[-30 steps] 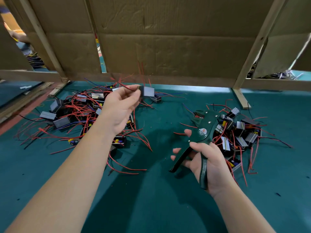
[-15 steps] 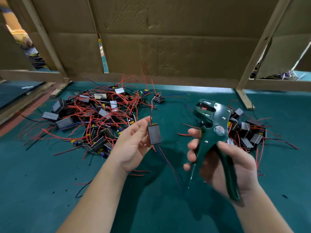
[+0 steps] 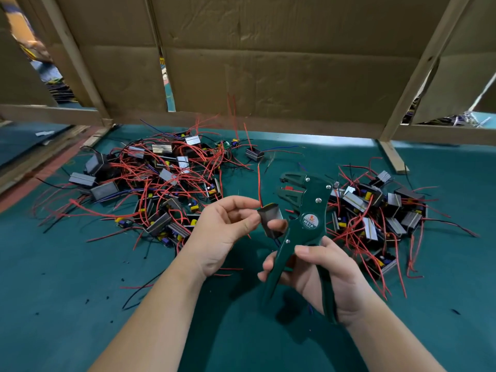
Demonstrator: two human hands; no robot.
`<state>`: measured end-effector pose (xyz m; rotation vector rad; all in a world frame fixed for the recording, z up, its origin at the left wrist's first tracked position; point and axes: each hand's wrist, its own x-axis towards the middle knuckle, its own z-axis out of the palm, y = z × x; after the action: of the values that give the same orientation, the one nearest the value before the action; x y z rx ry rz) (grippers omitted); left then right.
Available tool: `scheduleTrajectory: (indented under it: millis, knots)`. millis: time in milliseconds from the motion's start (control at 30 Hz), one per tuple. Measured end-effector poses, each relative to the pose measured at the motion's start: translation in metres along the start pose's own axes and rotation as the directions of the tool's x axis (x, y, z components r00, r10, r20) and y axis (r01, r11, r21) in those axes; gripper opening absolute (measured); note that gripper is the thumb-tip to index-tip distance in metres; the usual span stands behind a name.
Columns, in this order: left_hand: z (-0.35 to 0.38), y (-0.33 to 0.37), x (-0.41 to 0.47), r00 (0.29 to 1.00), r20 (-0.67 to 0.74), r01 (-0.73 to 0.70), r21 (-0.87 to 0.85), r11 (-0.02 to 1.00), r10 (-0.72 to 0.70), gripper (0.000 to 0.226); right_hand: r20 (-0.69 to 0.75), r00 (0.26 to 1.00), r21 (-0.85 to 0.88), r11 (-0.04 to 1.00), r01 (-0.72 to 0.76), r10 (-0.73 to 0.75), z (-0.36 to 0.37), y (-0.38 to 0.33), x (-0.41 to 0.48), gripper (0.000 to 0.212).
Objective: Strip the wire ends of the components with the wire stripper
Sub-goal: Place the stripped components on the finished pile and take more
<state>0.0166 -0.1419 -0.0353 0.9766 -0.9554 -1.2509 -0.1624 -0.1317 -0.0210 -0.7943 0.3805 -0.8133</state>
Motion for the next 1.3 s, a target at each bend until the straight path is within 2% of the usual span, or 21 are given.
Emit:
scheduleTrajectory:
  millis: [167, 333, 400, 467, 533, 600, 667, 800, 933, 1033, 1100, 1133, 1200, 1300]
  knots:
    - [-0.001, 0.000, 0.001, 0.999, -0.009, 0.050, 0.079, 0.996, -0.049, 0.026, -0.077, 0.997, 0.048, 0.999, 0.010, -0.006, -0.002, 0.001, 0.001, 0.051]
    - [-0.001, 0.006, 0.000, 0.997, 0.011, 0.082, 0.016, 0.997, -0.082, 0.032, -0.089, 0.996, 0.017, 1.000, 0.002, -0.001, -0.002, 0.003, 0.001, 0.051]
    - [0.004, 0.005, -0.001, 0.997, -0.024, 0.075, 0.004, 0.997, -0.075, 0.033, -0.116, 0.993, -0.002, 1.000, -0.001, 0.001, -0.001, 0.006, 0.002, 0.049]
    - [0.011, 0.004, -0.001, 0.995, -0.096, 0.031, 0.029, 0.999, -0.028, 0.034, -0.158, 0.987, -0.021, 1.000, 0.003, -0.006, -0.001, 0.008, 0.003, 0.048]
    - [0.017, 0.001, -0.003, 0.987, -0.144, -0.055, 0.132, 0.990, 0.074, 0.037, -0.194, 0.981, -0.044, 0.999, -0.001, -0.007, -0.001, 0.010, 0.004, 0.050]
    - [0.021, -0.003, -0.006, 0.973, -0.116, -0.154, 0.318, 0.936, 0.200, 0.040, -0.209, 0.978, -0.067, 0.997, -0.023, 0.009, -0.002, 0.009, 0.005, 0.054]
    - [0.025, -0.007, -0.010, 0.964, -0.054, -0.211, 0.451, 0.867, 0.262, 0.042, -0.199, 0.980, -0.073, 0.997, -0.023, 0.008, -0.003, 0.007, 0.006, 0.056]
    - [0.026, -0.006, -0.009, 0.944, -0.082, -0.232, 0.522, 0.821, 0.319, 0.041, -0.172, 0.985, -0.013, 1.000, 0.008, -0.010, -0.007, 0.004, 0.006, 0.051]
    - [0.029, 0.002, -0.009, 0.953, -0.168, -0.169, 0.389, 0.906, 0.251, 0.036, -0.146, 0.989, -0.009, 1.000, -0.002, 0.001, -0.006, 0.005, 0.006, 0.052]
    - [0.031, 0.010, -0.006, 0.959, -0.276, -0.064, 0.022, 0.998, 0.068, 0.033, -0.144, 0.990, -0.018, 1.000, -0.013, 0.010, -0.006, 0.006, 0.005, 0.053]
    - [0.027, 0.016, -0.006, 0.956, -0.284, -0.005, -0.246, 0.969, -0.068, 0.031, -0.139, 0.989, -0.055, 0.997, -0.051, 0.043, -0.005, 0.008, 0.004, 0.053]
    - [0.025, 0.017, -0.005, 0.954, -0.278, 0.026, -0.302, 0.953, -0.114, 0.031, -0.131, 0.990, -0.087, 0.994, -0.070, 0.058, -0.005, 0.008, 0.004, 0.054]
    - [0.023, 0.018, -0.005, 0.939, -0.300, 0.092, -0.255, 0.963, -0.169, 0.031, -0.116, 0.991, -0.145, 0.986, -0.086, 0.069, -0.005, 0.009, 0.002, 0.053]
    - [0.021, 0.013, -0.002, 0.921, -0.373, 0.123, 0.005, 0.992, -0.113, 0.033, -0.085, 0.994, -0.153, 0.985, -0.083, 0.071, -0.004, 0.010, 0.000, 0.061]
